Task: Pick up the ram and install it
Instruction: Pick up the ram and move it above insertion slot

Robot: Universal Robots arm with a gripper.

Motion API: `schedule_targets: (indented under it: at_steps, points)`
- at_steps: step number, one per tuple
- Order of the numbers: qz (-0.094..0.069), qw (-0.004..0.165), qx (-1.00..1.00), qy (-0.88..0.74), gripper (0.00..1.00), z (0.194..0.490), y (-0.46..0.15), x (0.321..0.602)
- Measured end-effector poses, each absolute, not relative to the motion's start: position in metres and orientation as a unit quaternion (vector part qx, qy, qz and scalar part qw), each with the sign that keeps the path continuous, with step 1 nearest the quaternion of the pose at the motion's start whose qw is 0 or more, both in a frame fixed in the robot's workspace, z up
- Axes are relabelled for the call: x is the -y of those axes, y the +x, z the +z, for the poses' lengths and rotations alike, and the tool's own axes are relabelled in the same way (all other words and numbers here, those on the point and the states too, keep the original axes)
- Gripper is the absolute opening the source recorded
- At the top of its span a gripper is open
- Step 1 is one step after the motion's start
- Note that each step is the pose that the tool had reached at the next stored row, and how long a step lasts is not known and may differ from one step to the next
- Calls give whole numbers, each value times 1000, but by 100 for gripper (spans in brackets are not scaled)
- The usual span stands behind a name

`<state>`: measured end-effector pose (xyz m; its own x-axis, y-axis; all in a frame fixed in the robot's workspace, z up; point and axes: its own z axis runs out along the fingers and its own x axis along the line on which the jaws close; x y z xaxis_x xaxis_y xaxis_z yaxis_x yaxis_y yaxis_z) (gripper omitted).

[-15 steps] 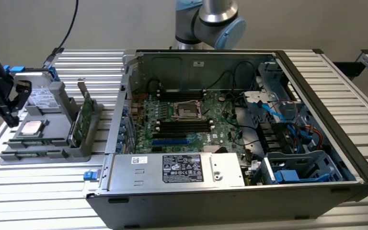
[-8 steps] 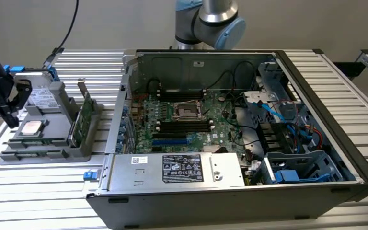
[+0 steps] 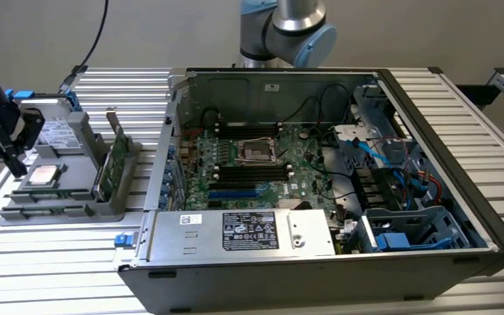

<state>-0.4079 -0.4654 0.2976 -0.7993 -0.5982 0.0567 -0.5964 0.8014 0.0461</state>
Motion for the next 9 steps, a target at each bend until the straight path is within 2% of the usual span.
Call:
schedule_targets:
  at_steps: [9]
  points:
    - [-10, 34, 919, 392, 10, 293, -408, 465]
